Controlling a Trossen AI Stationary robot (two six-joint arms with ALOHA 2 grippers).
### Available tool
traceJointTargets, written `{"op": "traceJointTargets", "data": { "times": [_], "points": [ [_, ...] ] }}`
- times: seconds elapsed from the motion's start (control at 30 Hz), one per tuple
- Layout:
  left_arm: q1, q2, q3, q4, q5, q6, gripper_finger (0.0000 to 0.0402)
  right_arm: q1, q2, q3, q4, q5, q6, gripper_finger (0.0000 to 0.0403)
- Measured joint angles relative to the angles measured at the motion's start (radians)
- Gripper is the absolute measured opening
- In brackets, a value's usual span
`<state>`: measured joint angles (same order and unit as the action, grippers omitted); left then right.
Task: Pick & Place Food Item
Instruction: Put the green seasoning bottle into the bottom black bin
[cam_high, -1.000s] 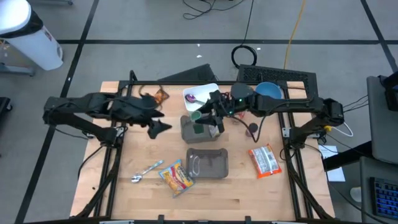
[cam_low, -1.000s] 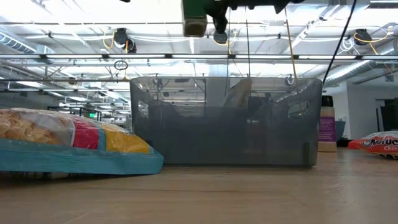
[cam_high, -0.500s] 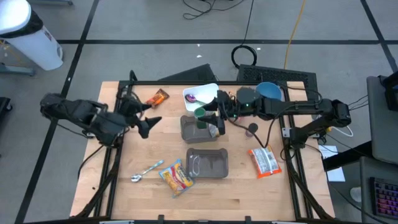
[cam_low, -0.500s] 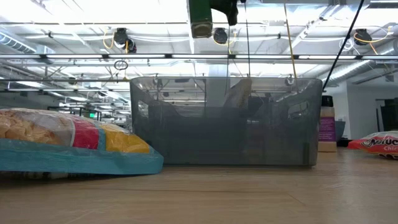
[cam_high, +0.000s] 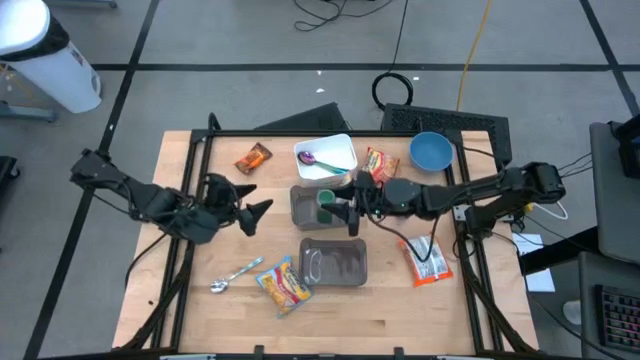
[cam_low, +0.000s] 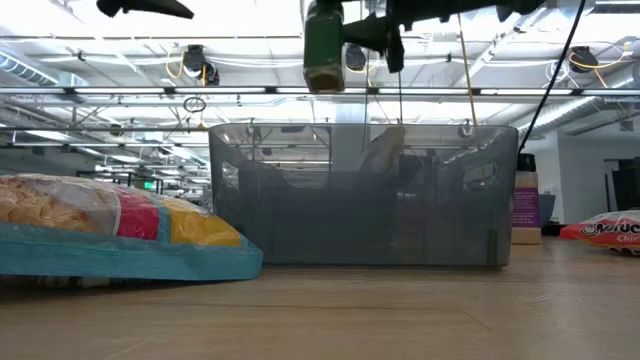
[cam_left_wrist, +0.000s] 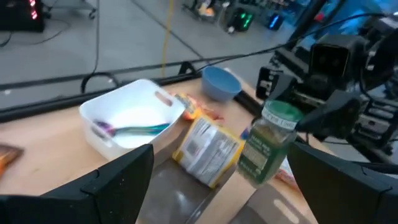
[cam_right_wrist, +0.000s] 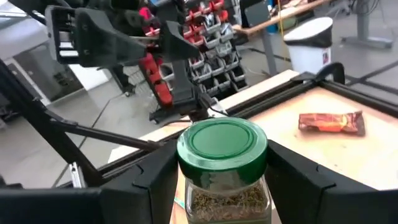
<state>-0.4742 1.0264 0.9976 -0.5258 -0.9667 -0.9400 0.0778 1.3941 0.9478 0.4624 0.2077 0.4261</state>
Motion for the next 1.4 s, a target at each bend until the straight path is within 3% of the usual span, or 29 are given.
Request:
{"op": "traceJointTargets", "data": {
  "times": [0.1, 0.33, 0.5, 0.8, 1.03, 1.13, 1.4],
  "points": [
    [0.008, 0.000, -0.036, 0.069, 0.038, 0.069, 0.0379, 0.025, -0.002, 0.000, 0.012, 0.056, -0.012, 0.0195],
    [0.070, 0.000, -0.050, 0.030, 0.229, 0.228, 0.0379, 0.042, -0.001, 0.001, 0.058, 0.136, -0.019, 0.0195],
    [0.127, 0.000, -0.050, 0.059, 0.297, 0.240, 0.0379, 0.042, 0.000, 0.001, 0.088, 0.166, -0.044, 0.0195],
    [0.278, 0.021, -0.050, -0.007, 0.619, 0.365, 0.0379, 0.055, 0.062, 0.039, 0.132, 0.217, -0.051, 0.0195],
    [0.330, -0.007, -0.052, -0.067, 0.671, 0.385, 0.0378, 0.104, 0.135, 0.082, 0.130, 0.249, -0.029, 0.0195],
    [0.323, -0.058, -0.081, -0.005, 0.698, 0.382, 0.0378, 0.132, 0.137, 0.084, 0.131, 0.284, -0.022, 0.0195],
    [0.314, -0.209, -0.338, 0.336, 0.810, 0.258, 0.0378, 0.180, 0.137, 0.084, 0.108, 0.319, 0.001, 0.0195]
  ]
}}
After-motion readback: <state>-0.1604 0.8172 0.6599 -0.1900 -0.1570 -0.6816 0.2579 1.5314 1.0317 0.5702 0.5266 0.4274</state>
